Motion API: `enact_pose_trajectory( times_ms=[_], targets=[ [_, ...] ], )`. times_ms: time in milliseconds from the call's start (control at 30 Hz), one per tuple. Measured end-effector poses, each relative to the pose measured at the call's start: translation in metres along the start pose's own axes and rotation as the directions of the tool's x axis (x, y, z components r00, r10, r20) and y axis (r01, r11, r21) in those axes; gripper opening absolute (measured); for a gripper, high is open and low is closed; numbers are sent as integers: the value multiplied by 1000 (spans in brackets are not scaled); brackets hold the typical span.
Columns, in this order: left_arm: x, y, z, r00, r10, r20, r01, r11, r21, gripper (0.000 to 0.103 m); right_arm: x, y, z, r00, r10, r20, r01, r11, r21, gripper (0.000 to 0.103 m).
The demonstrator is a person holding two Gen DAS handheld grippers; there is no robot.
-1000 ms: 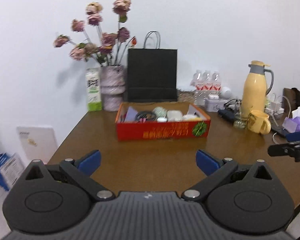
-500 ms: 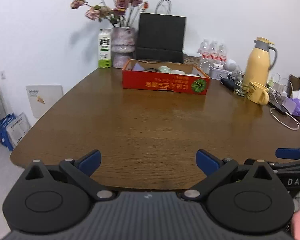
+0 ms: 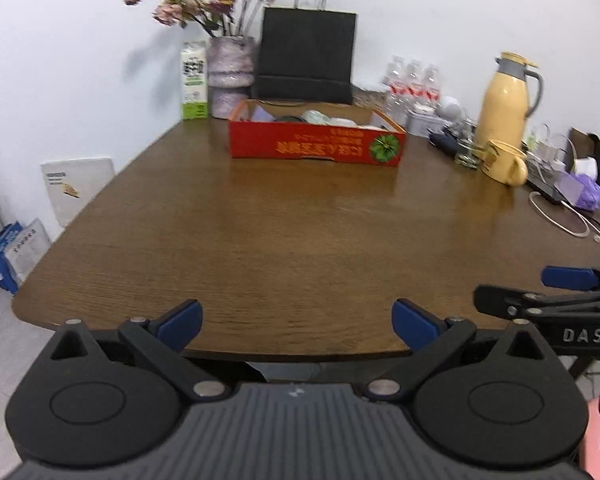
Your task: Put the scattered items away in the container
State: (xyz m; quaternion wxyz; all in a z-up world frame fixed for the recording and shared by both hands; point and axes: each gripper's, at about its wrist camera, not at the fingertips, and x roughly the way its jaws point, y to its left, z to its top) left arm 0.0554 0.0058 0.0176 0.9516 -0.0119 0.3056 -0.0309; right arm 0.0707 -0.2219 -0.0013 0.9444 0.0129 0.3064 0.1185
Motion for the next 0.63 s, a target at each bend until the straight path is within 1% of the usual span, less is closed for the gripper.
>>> enact_pose_trajectory(
  times_ms=[133,367,633],
  targets=[
    [0,4,2,1000,30,9,-29,999,-37,103,2,0,-1,1000,4,-7,-4,1000,-2,100],
    [-3,2,3,999,33,28,-32,999,-19,103,0,1,0,1000,8,6,-8,1000,-5,100],
    [-4,2,3,999,19,40,-19,1000,-14,103,1,1,-1,1000,18,13,-18,1000,-6,100]
  ],
)
